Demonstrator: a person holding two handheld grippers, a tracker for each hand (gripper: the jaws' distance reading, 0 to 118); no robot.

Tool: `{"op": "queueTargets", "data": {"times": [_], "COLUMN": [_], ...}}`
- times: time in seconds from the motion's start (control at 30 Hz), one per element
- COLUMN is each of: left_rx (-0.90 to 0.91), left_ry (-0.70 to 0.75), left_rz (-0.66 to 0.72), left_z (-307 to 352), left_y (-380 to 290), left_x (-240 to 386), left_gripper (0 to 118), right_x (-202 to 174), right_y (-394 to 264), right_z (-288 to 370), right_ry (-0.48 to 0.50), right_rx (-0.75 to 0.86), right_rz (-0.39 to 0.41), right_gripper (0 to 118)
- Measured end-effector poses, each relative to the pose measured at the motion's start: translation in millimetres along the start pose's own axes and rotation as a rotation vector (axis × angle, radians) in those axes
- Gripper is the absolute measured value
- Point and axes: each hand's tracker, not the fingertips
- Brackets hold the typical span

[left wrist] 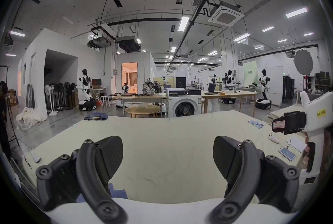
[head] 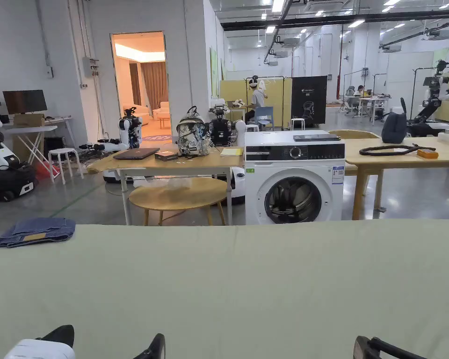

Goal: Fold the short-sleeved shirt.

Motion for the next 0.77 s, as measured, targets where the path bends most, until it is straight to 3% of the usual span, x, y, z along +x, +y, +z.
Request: {"op": "queueTargets", "data": {"times": [0.33, 0.47, 0.77], "left_rx": [-0.029, -0.035, -0.032], "left_ry": [-0.024, -0.035, -0.043], "left_rz": [0.013, 0.003, 0.005], "left_z": [-4, -5, -6], "left_y": [-1, 0, -1], "left_x": [4, 7, 7], "left_gripper": [102, 102, 102], "right_x": [-3, 4, 13], "right_y": [-6, -8, -9], "right_z": [-6, -10, -5], "right_ry": [-0.004, 0.074, 0.078], "right_rx": [-0.018, -0.037, 0.014], "right_rz": [0.017, -0.066, -0.081], "right_gripper": [109, 109, 109]}}
